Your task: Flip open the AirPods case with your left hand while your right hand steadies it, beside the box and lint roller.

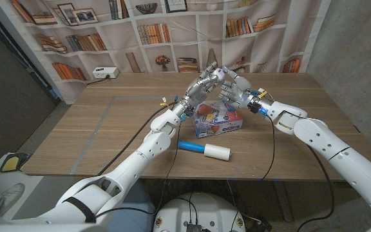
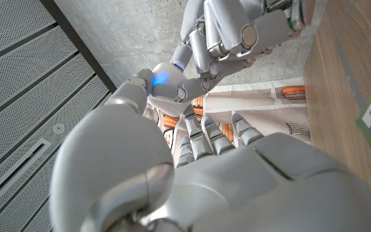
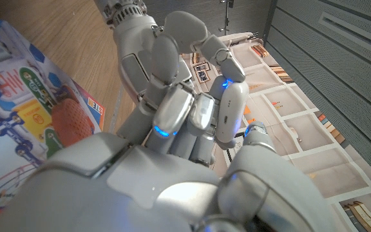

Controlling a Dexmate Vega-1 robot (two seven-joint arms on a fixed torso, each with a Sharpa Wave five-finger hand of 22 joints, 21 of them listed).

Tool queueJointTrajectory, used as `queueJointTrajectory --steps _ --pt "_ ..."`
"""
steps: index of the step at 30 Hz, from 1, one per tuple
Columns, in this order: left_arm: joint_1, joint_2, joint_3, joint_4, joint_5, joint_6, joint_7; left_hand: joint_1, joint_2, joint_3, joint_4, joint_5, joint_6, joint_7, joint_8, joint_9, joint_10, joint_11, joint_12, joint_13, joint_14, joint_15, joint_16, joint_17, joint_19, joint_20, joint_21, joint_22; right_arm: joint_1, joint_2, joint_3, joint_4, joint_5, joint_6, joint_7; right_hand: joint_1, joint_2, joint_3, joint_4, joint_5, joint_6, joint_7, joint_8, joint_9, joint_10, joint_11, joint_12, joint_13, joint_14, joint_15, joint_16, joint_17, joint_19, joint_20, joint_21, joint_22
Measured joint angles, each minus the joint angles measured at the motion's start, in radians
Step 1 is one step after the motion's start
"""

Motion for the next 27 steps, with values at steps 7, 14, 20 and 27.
queueJointTrajectory --steps 7,14,20,27 --pt "0.000 -0.002 -0.004 0.004 0.000 -0.008 -0.003 0.001 0.001 0.000 0.000 0.006 0.006 0.002 0.000 0.000 0.002 0.002 -0.002 0.000 0.000 0.000 0.000 0.000 0.000 0.000 0.000 0.000 -0.011 0.007 0.004 0.004 0.009 0.005 0.001 0.008 0.016 0.020 0.003 0.000 0.001 -0.001 -0.006 0.000 -0.011 0.011 -0.021 -0.025 -0.002 -0.001 0.000 0.000 -0.011 0.004 0.000 -0.006" --pt "0.000 -0.003 -0.006 0.007 -0.001 -0.014 -0.004 0.002 0.001 0.000 0.000 0.006 0.006 0.002 0.000 0.000 0.004 0.004 -0.004 0.000 0.000 0.000 0.000 0.000 0.000 0.000 0.000 0.000 -0.022 0.010 0.010 0.005 0.013 0.013 0.001 0.013 0.021 0.043 -0.007 0.000 0.001 -0.001 -0.006 0.007 -0.018 0.018 -0.075 -0.084 -0.018 0.000 0.000 0.000 -0.018 0.011 0.000 -0.019" --pt "-0.002 -0.004 -0.007 0.011 -0.002 -0.015 -0.004 0.002 0.001 0.000 0.000 0.006 0.006 0.002 0.000 0.000 0.009 0.009 -0.010 0.000 0.000 0.000 0.000 0.000 0.000 0.000 0.000 0.000 -0.025 0.010 0.011 0.005 0.013 0.016 0.006 0.036 0.006 0.062 -0.021 0.000 0.014 -0.014 -0.006 0.007 -0.014 0.014 -0.097 -0.109 -0.027 -0.001 0.000 0.000 -0.021 0.014 0.000 -0.024" --pt "-0.005 -0.004 -0.005 0.012 -0.002 -0.013 -0.004 0.007 0.001 -0.001 -0.001 0.006 0.006 0.002 0.000 0.000 0.009 0.009 -0.011 0.000 0.000 0.000 0.000 0.000 0.000 0.000 0.000 0.000 -0.023 0.010 0.011 0.008 0.009 0.017 0.014 0.058 -0.016 0.068 -0.026 0.000 0.014 -0.014 -0.012 -0.014 -0.014 0.014 -0.105 -0.098 -0.029 0.000 0.000 0.000 -0.021 0.014 0.004 -0.037"
